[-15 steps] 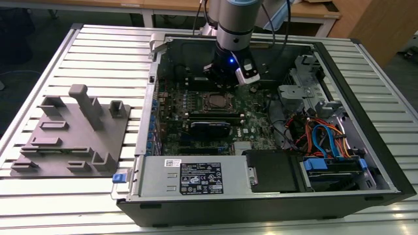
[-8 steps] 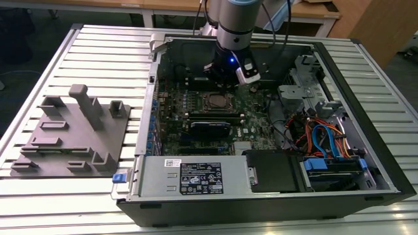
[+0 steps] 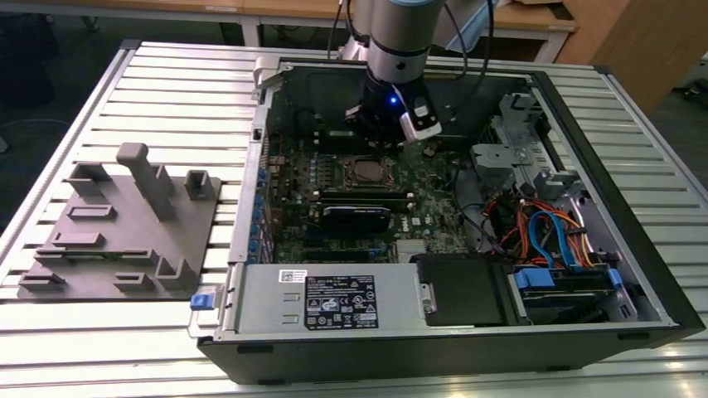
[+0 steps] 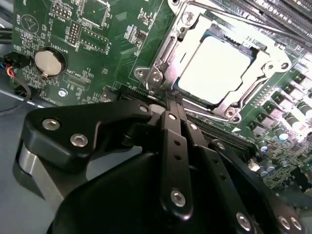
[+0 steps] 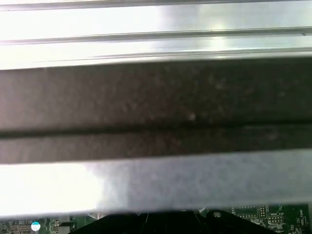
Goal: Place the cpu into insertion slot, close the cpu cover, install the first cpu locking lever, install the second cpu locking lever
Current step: 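Install the first cpu locking lever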
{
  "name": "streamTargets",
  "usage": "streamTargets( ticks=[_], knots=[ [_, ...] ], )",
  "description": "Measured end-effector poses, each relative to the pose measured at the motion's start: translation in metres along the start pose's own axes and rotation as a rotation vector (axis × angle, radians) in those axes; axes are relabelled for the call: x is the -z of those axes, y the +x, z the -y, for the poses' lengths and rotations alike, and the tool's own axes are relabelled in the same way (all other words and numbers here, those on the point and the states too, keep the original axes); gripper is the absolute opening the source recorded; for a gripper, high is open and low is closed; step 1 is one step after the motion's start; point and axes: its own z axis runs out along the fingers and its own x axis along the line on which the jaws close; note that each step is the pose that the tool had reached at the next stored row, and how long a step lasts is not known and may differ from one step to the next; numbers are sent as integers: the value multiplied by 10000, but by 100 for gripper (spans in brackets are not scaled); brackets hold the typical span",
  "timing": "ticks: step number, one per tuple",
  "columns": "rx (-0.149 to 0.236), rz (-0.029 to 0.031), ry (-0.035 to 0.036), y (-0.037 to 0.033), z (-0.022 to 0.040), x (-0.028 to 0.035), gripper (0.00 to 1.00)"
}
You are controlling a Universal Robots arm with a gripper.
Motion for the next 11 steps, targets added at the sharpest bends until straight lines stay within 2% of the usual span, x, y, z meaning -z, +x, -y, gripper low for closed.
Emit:
streamTargets(
  ticks=[6,11],
  knots=[
    [0,-2,149,-1,15,-32,11],
    [1,10,140,-2,12,-32,11]
  ],
)
